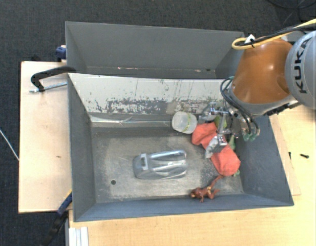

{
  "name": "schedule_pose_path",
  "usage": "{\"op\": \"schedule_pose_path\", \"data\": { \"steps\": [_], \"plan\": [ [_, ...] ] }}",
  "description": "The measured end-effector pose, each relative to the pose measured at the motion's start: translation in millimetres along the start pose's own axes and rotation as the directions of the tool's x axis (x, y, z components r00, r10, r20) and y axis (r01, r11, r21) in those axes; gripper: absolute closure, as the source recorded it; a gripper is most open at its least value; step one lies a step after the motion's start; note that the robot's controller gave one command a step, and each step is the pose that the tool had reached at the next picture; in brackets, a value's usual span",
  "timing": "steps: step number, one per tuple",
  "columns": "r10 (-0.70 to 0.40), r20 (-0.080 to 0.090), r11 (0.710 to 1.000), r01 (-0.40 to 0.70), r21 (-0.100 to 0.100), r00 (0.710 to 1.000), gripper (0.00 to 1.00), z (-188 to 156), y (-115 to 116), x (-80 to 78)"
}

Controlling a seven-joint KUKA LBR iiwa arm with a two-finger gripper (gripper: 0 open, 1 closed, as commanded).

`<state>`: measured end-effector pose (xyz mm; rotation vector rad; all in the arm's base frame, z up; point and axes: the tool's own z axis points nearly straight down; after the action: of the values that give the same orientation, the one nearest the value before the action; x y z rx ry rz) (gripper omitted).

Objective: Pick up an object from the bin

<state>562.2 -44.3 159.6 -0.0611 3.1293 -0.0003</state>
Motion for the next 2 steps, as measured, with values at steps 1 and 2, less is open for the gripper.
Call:
{"op": "schedule_pose_path", "data": {
  "steps": [1, 2],
  "plan": [
    [-0.063, -0.010, 0.998, 0.063, -0.002, 0.998, 1.00, 68.7, -98.0, 24.0],
    [-0.063, -0.010, 0.998, 0.063, -0.002, 0.998, 1.00, 68.7, -98.0, 24.0]
  ]
}}
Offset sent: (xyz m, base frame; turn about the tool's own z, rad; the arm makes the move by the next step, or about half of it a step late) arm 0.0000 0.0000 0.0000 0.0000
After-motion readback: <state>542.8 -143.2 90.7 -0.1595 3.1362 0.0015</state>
